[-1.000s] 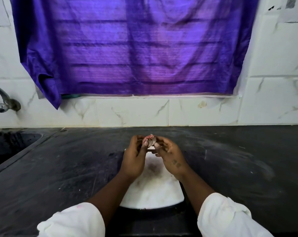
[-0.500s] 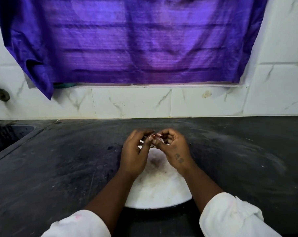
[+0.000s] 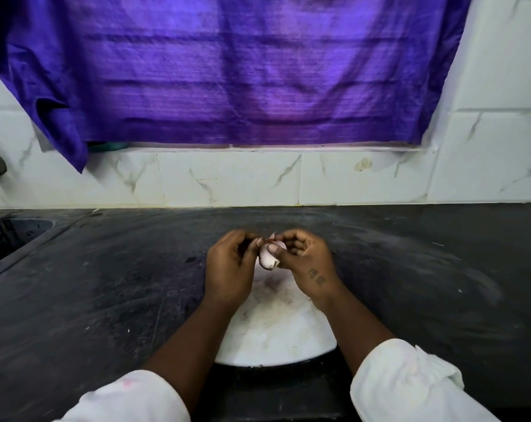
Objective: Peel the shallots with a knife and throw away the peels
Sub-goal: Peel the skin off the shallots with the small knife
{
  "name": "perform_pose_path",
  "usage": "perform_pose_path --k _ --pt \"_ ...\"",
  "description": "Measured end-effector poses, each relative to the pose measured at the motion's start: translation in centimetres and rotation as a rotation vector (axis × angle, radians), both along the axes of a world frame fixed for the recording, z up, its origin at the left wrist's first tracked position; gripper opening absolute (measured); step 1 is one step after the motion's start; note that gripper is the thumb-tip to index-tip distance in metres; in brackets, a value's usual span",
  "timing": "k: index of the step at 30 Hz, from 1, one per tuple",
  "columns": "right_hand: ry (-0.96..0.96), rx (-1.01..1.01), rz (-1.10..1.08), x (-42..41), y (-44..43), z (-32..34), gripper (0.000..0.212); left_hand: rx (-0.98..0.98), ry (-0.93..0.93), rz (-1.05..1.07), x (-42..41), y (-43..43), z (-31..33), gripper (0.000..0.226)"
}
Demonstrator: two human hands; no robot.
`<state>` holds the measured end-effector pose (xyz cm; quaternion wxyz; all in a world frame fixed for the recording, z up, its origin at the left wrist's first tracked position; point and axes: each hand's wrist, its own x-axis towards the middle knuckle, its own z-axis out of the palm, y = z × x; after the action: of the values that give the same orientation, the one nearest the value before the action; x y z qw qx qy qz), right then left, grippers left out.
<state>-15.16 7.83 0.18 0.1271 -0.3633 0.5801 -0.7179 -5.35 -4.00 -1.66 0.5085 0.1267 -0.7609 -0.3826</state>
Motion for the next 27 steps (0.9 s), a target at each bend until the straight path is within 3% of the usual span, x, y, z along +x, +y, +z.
perform_pose_path --k 4,11,14,18,22,27 --pt "-0.047 0.090 0.099 0.19 0.08 0.01 0.031 0.108 0.023 -0.015 -0.09 -0.25 0.07 0.011" --pt "-0.015 -0.002 0.085 -0.10 -0.16 -0.12 0.030 0.328 0.062 -0.187 -0.17 -0.18 0.19 0.016" --pt "0.024 0.009 0.031 -0.19 -0.15 -0.26 0.026 0.257 0.007 -0.193 0.12 0.13 0.29 0.010" --pt "0.161 0.078 -0.064 -0.36 -0.08 -0.28 0.021 -0.003 -0.060 -0.075 0.46 0.40 0.40 0.008" --pt "0.177 0.074 -0.045 -0.35 -0.12 -0.47 0.017 0.068 -0.057 -0.046 0.30 0.01 0.23 0.003" --pt "-0.072 -0.044 0.030 -0.36 -0.23 -0.30 0.025 0.276 -0.040 -0.179 -0.02 -0.05 0.25 0.007"
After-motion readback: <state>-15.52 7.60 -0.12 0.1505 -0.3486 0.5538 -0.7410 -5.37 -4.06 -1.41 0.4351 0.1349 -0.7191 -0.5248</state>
